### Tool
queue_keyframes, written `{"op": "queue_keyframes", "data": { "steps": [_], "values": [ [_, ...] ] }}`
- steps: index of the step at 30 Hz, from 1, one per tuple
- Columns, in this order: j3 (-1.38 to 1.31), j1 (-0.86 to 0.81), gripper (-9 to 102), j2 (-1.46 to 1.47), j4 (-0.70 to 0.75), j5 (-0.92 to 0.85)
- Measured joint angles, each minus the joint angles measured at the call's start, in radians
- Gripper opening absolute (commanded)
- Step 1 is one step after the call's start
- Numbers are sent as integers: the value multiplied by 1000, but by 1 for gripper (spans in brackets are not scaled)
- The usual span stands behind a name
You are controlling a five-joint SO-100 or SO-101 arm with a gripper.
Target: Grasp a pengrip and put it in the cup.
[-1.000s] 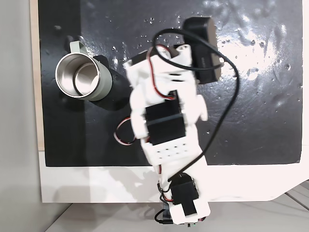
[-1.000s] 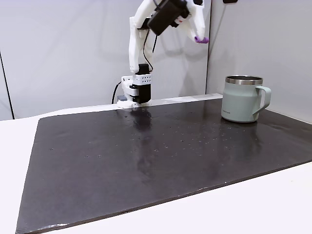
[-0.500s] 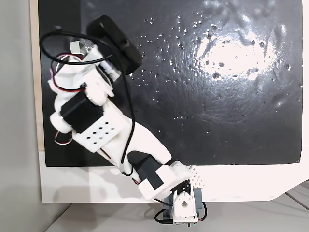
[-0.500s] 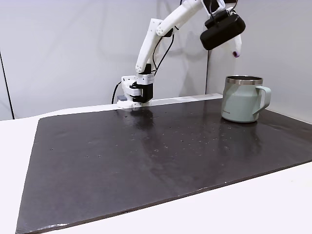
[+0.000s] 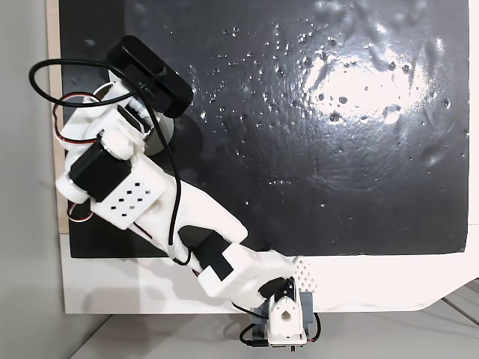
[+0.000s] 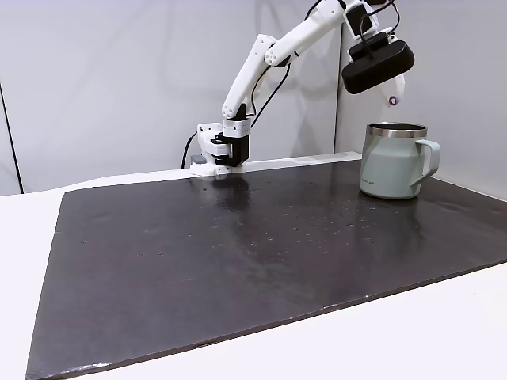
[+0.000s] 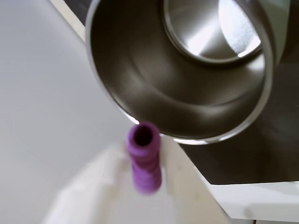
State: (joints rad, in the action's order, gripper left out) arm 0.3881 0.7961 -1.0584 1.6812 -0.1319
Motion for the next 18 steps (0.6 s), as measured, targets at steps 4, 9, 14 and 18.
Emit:
{"op": "queue_keyframes", "data": {
  "steps": [4, 9, 14, 18],
  "values": [
    [0, 0, 30, 0, 0, 0],
    [0, 0, 31, 0, 0, -5],
    [0, 0, 31, 0, 0, -6],
    [0, 0, 30, 0, 0, -8]
  ]
}}
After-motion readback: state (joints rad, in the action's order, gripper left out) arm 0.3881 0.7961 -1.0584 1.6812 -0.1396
